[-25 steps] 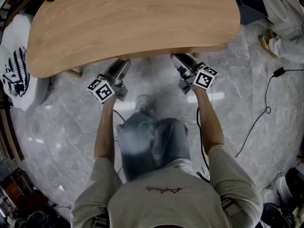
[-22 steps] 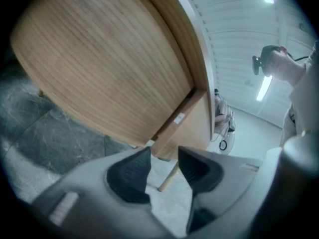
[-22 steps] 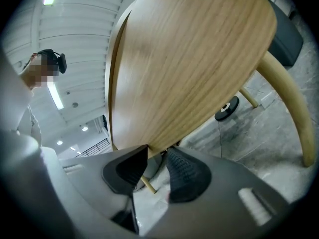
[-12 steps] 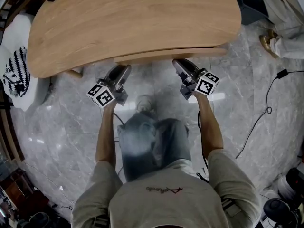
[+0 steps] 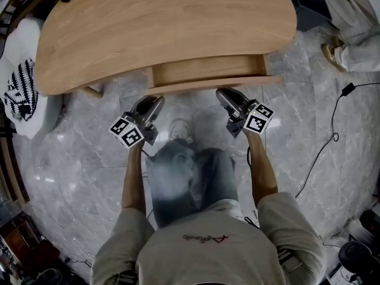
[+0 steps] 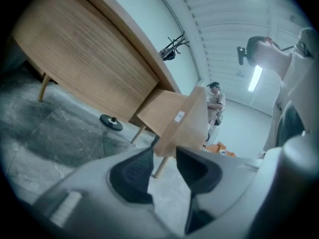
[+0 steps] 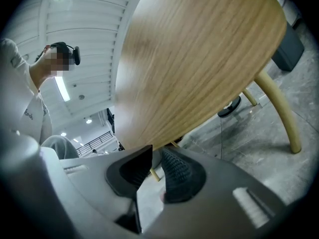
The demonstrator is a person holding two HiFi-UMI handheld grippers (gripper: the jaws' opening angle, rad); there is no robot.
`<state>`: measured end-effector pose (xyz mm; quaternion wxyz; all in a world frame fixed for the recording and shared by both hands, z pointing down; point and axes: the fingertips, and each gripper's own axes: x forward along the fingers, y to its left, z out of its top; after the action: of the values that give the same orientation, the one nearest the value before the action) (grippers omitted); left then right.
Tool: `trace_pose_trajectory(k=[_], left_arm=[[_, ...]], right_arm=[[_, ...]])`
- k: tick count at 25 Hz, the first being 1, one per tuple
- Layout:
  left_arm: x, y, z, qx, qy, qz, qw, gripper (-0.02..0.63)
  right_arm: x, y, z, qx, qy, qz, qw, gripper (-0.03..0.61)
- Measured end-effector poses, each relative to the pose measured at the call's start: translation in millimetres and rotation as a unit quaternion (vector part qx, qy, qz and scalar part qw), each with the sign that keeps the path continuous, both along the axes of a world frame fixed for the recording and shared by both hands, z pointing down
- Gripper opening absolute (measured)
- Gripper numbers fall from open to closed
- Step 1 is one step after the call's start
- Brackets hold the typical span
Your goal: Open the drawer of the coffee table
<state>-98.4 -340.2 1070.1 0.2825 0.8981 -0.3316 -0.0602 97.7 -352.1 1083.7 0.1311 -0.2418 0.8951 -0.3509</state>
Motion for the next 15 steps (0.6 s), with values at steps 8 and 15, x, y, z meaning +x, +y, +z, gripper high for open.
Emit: trace_pose_trajectory(k=[8, 15], left_arm=[[7, 31, 0, -0.011, 0.012, -0.001, 0.9999, 0.127], [8, 33, 0, -0.013, -0.011, 0.005, 0.9999, 0.127]], right_arm=[[7, 29, 2, -0.006, 0.001, 0.004, 1.0, 0.063], [8, 31, 3, -0.005, 0.045, 0.016, 0.999, 0.067]])
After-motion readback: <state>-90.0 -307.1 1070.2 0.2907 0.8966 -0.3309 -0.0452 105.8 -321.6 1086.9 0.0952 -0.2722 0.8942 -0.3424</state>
